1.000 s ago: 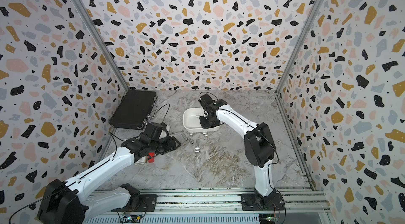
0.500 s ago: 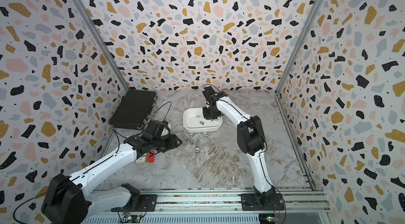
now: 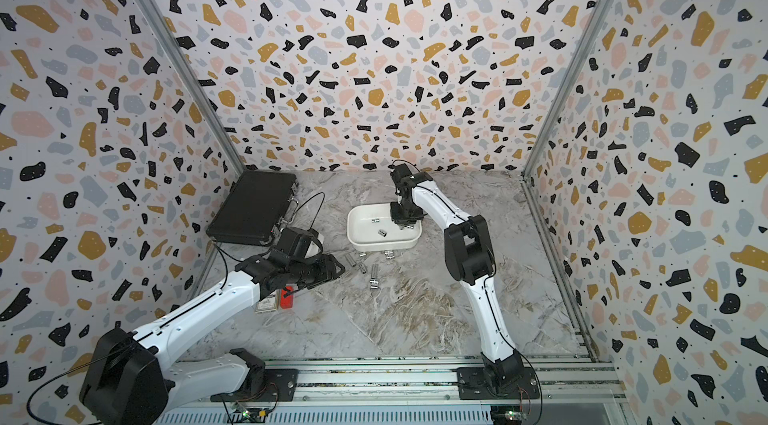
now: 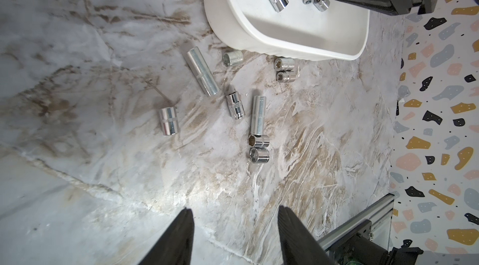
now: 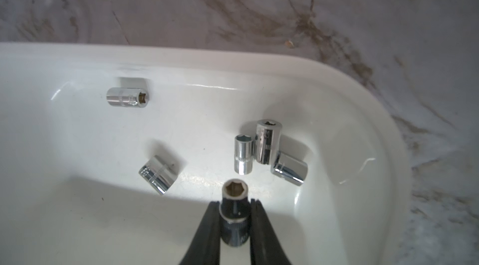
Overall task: Put the socket on the desktop into the storage box
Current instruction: Place the socket head in the storage box.
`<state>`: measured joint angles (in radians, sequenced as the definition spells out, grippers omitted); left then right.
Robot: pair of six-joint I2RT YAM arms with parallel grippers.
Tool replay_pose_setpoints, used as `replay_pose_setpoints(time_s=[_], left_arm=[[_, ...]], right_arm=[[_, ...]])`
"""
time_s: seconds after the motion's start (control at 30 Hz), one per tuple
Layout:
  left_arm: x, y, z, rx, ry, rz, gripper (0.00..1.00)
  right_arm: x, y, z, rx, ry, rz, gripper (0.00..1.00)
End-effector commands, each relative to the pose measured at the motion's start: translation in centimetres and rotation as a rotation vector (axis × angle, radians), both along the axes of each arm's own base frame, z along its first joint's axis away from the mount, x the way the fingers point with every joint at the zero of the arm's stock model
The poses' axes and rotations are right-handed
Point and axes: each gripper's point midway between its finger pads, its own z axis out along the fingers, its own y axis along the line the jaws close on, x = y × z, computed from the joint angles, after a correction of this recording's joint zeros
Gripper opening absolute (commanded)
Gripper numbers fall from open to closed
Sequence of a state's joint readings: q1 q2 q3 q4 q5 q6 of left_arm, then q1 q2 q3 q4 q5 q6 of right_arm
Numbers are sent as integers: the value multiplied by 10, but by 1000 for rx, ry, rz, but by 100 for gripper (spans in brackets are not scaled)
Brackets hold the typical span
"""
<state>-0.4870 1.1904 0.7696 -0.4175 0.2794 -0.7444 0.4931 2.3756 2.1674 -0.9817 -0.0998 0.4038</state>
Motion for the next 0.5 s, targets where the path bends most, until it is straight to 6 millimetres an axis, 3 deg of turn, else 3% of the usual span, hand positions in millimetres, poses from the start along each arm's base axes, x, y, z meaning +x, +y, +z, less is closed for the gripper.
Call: replay_pose_setpoints(time_s=[0.0,0.47], left_arm=[[8,-1,5,-4,-35,-2,56],[8,2,2,1,-28,6,56]], right_arm=[[3,-3,12,-6,-13,-12,21],[2,-4,22,3,-27,-15,36]])
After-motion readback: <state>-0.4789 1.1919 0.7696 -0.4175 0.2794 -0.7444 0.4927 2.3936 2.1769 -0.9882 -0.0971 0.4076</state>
